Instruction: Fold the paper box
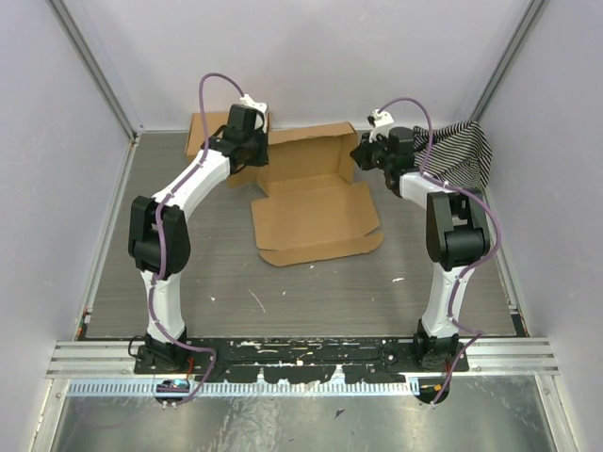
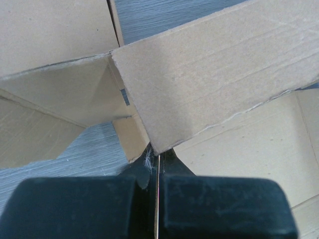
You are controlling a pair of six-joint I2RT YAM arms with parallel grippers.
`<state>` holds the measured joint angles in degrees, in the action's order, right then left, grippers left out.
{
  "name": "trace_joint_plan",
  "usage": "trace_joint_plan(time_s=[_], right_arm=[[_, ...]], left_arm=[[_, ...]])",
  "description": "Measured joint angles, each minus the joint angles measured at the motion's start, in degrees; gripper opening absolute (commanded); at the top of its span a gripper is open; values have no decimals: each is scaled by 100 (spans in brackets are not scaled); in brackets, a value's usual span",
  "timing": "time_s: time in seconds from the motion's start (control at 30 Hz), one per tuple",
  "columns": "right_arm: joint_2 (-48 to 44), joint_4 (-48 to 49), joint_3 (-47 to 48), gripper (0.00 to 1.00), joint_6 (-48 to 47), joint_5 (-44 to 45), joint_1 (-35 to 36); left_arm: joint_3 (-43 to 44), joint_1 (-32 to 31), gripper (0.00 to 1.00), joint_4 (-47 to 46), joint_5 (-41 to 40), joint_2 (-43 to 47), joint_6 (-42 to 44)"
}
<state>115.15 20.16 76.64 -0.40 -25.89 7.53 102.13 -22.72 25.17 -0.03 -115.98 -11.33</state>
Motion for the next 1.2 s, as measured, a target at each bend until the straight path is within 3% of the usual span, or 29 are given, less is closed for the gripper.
trace_joint_plan(time_s=[0.3, 0.6, 0.8, 1.03, 1.2], right_arm=[[-197, 332, -374, 1, 439, 1622, 385], [-682, -977, -396, 1, 1320, 4874, 1471], [-754, -1519, -356, 1, 1958, 5853, 1700], [-1161, -1631, -828, 1, 2181, 6096, 1676], [-1792, -1589, -1565, 1, 2247, 5945, 1397]], left_arm=[[0, -42, 0, 37, -103, 0, 20], [-7, -96, 0, 229, -446, 11, -175], [-330, -190, 0, 267, -654, 310, -372], [-1027, -304, 49, 304, -697, 1056, -461], [-1307, -208, 57, 313, -754, 1624, -330]])
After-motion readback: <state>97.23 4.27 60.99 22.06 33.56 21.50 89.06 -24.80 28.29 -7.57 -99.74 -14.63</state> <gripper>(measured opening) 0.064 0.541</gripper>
